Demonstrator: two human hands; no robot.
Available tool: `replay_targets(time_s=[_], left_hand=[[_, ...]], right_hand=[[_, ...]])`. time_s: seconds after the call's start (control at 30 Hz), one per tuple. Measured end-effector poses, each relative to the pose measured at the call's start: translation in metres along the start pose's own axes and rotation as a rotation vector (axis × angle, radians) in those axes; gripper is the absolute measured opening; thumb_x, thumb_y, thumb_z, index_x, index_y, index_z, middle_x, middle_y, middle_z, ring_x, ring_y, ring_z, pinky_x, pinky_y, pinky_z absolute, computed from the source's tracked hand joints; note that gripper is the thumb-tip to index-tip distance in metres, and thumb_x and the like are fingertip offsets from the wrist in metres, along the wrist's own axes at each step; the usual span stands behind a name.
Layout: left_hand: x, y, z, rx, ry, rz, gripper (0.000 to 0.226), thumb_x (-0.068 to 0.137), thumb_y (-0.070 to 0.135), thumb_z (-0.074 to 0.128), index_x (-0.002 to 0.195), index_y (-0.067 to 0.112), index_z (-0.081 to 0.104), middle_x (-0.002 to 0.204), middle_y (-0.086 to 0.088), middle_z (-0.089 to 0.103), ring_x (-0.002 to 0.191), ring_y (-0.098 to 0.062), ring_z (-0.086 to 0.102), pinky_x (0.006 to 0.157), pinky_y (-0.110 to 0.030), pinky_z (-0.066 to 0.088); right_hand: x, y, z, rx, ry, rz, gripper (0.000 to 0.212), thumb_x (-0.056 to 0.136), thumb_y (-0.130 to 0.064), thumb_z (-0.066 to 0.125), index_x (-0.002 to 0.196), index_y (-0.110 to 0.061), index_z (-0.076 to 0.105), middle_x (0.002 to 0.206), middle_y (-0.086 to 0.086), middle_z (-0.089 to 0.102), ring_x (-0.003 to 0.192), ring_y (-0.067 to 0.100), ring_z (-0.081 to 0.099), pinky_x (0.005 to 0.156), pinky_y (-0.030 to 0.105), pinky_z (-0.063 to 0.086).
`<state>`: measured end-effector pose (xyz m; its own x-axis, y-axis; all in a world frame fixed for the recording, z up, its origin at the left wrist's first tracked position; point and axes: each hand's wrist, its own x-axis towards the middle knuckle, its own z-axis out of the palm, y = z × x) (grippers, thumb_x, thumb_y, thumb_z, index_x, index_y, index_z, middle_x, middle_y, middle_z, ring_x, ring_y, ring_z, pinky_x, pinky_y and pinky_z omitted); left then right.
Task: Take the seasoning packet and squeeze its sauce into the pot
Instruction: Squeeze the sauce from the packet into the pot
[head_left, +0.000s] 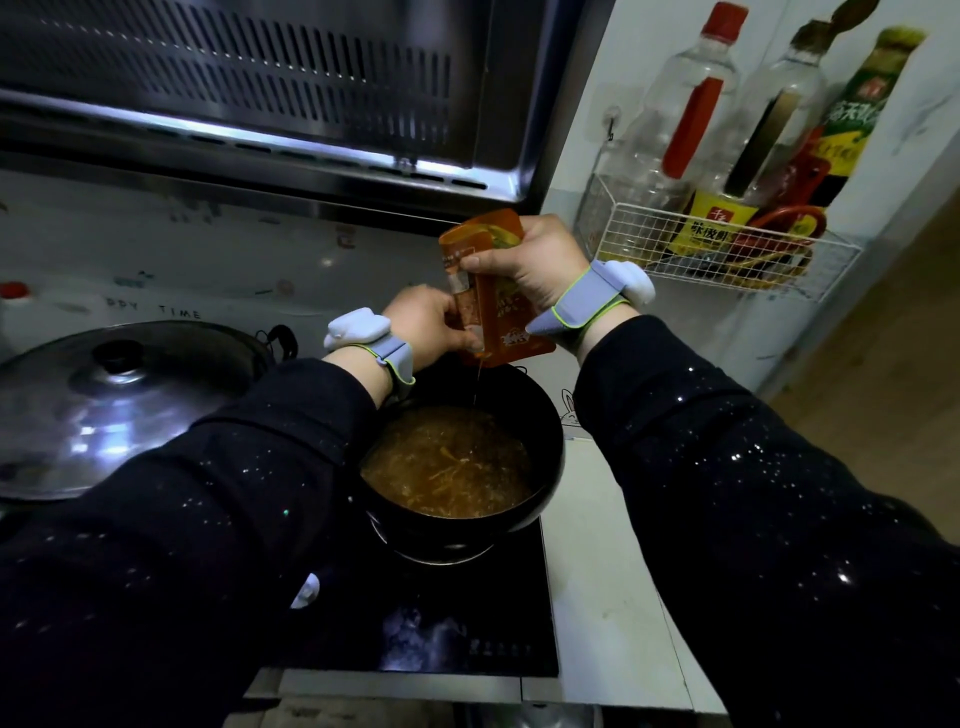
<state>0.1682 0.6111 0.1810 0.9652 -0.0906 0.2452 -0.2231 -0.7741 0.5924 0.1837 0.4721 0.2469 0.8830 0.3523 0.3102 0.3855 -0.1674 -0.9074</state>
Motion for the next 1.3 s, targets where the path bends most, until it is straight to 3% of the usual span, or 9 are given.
replay_targets(time_s=[0.1,0.2,0.37,0.6,0.8,0.87,0.97,1.1,1.3], left_hand=[[0.000,0.001,-0.001,0.006,0.010,0.008,0.013,0.071,0.029,0.077,0.068,0.027,0.065,0.066,0.011,0.060,0.059,-0.004,0.053,0.054,-0.018,0.036],[0.000,0.000,-0.002,0.016,0.010,0.015,0.019,0.071,0.029,0.078,0.065,0.032,0.060,0.059,0.019,0.053,0.055,0.008,0.046,0.049,-0.011,0.032],[0.001,-0.001,-0.003,0.022,0.040,0.041,0.020,0.069,0.029,0.078,0.062,0.032,0.060,0.053,0.024,0.048,0.051,0.010,0.042,0.044,-0.007,0.033],[-0.001,0.001,-0.003,-0.006,0.019,0.037,0.013,0.069,0.029,0.079,0.076,0.024,0.070,0.068,0.012,0.060,0.061,-0.005,0.054,0.052,-0.018,0.034],[-0.008,0.003,-0.001,-0.107,0.002,0.023,0.027,0.068,0.029,0.079,0.092,0.022,0.070,0.089,0.008,0.070,0.086,-0.013,0.066,0.080,-0.026,0.048],[-0.013,0.004,0.000,-0.296,-0.026,0.018,0.040,0.071,0.020,0.078,0.109,0.017,0.066,0.105,-0.002,0.071,0.097,-0.015,0.067,0.093,-0.032,0.050],[-0.018,0.006,-0.001,-0.417,0.070,0.007,0.054,0.077,0.014,0.073,0.127,0.008,0.054,0.120,-0.010,0.065,0.102,-0.013,0.063,0.094,-0.021,0.047],[-0.028,0.005,-0.003,-0.426,0.214,-0.050,0.042,0.083,0.018,0.068,0.123,0.010,0.057,0.111,-0.004,0.066,0.095,-0.008,0.062,0.074,0.001,0.044],[-0.061,-0.010,-0.007,-0.443,0.430,-0.214,0.033,0.085,0.034,0.062,0.115,0.020,0.062,0.102,0.009,0.064,0.096,-0.004,0.060,0.077,-0.006,0.042]], right_hand=[[0.001,0.001,0.000,0.024,0.000,0.008,0.019,0.065,0.004,0.074,0.076,-0.011,0.072,0.060,-0.008,0.071,0.066,0.010,0.067,0.079,0.033,0.056],[0.000,0.000,0.000,0.059,-0.027,-0.010,0.024,0.066,0.006,0.073,0.071,-0.018,0.071,0.059,-0.011,0.072,0.063,0.005,0.068,0.070,0.023,0.057],[0.000,-0.002,-0.002,0.102,-0.043,-0.038,0.029,0.067,0.009,0.070,0.069,-0.020,0.070,0.057,-0.013,0.071,0.060,0.000,0.067,0.058,0.014,0.053],[0.001,0.002,-0.006,0.072,-0.004,0.011,0.021,0.065,0.001,0.076,0.073,-0.018,0.070,0.060,-0.009,0.072,0.063,0.008,0.067,0.074,0.030,0.056],[-0.004,0.004,-0.012,0.048,0.036,0.051,0.014,0.062,-0.008,0.080,0.067,-0.017,0.070,0.056,-0.007,0.070,0.058,0.008,0.066,0.065,0.028,0.057],[-0.004,0.009,-0.015,0.086,0.096,0.081,0.014,0.063,-0.008,0.079,0.068,-0.016,0.069,0.058,-0.005,0.070,0.061,0.013,0.067,0.070,0.035,0.057],[-0.006,0.020,-0.024,0.148,0.252,0.150,0.014,0.068,-0.008,0.076,0.068,-0.017,0.065,0.074,0.004,0.069,0.080,0.025,0.066,0.085,0.047,0.055],[-0.019,0.035,-0.038,0.069,0.340,0.352,0.019,0.076,-0.028,0.071,0.074,-0.022,0.053,0.093,0.001,0.059,0.081,0.016,0.058,0.089,0.037,0.051],[-0.042,0.041,-0.021,0.471,0.380,0.407,0.019,0.087,-0.028,0.060,0.074,-0.026,0.046,0.082,-0.009,0.050,0.066,0.002,0.054,0.063,0.017,0.050]])
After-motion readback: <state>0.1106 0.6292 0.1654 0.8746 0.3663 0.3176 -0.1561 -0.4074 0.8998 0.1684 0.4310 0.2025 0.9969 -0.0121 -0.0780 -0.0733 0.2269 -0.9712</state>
